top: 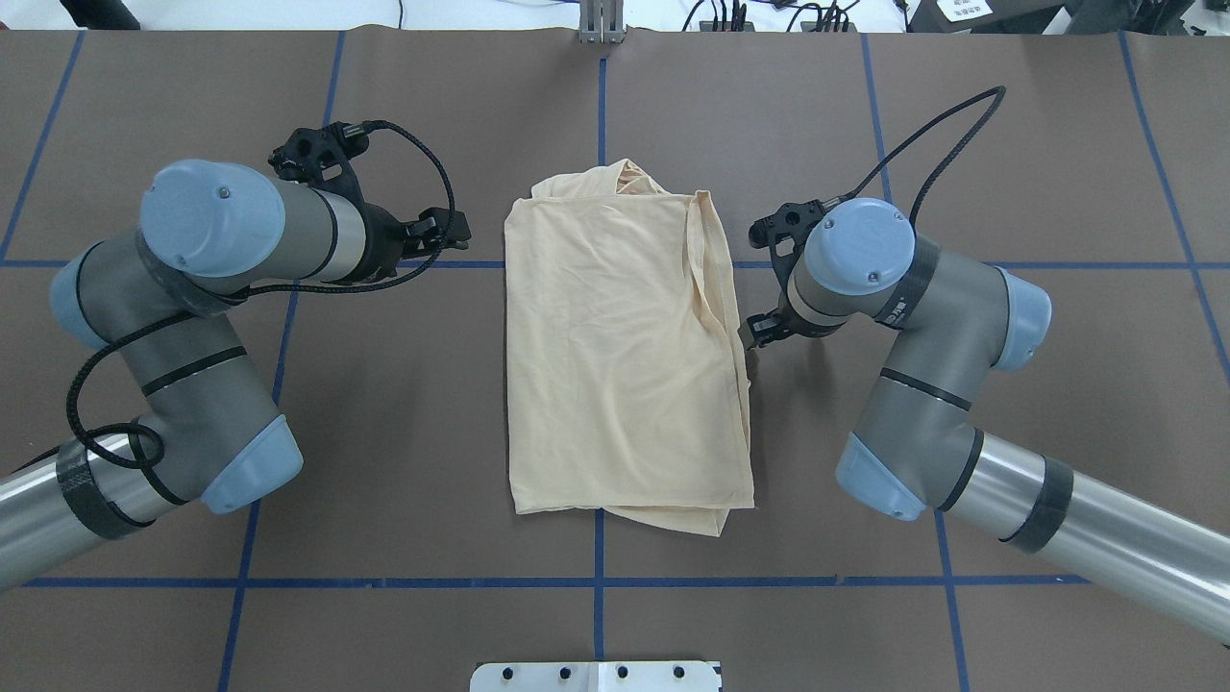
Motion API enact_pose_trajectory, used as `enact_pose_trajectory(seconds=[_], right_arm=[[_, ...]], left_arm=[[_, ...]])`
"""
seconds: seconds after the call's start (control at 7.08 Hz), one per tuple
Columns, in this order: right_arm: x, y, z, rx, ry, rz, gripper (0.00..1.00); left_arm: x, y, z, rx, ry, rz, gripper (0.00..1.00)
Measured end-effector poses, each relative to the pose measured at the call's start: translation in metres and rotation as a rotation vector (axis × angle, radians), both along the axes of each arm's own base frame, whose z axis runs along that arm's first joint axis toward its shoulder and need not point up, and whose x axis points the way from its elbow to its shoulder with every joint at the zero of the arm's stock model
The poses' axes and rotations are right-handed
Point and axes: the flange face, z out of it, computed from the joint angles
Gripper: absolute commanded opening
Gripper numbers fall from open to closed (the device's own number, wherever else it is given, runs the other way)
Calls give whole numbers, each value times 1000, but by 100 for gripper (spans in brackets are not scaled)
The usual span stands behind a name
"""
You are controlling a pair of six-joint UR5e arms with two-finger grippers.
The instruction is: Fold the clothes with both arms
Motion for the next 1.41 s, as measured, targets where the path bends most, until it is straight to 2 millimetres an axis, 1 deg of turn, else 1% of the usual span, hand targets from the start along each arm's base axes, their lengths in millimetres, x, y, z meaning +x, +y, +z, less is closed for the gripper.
enact_pose_trajectory(seconds=[0.14, 0.28, 0.57, 0.71, 0.85, 0.99, 1.13, 1.41], right_arm=[[7, -5, 2, 1, -2, -2, 100], [10, -12, -9, 11, -18, 3, 100], [1, -28, -54, 45, -66, 21, 100], [-7, -36, -73, 61, -78, 30, 100], [-17, -48, -87, 78, -74, 46, 100], [-28, -58, -94, 89, -63, 59, 100], [-37, -63, -93, 90, -51, 62, 100], [-50, -62, -82, 75, -28, 49, 100]], left_arm=[[0, 0, 0, 0, 0, 0, 100], [0, 0, 0, 0, 0, 0, 100], [0, 0, 0, 5, -2, 3, 100], [0, 0, -1, 8, -2, 5, 100], [0, 0, -1, 8, -3, 6, 100], [0, 0, -1, 9, -3, 7, 100], [1, 1, -1, 10, -3, 8, 100], [1, 1, -1, 10, -1, 7, 100]])
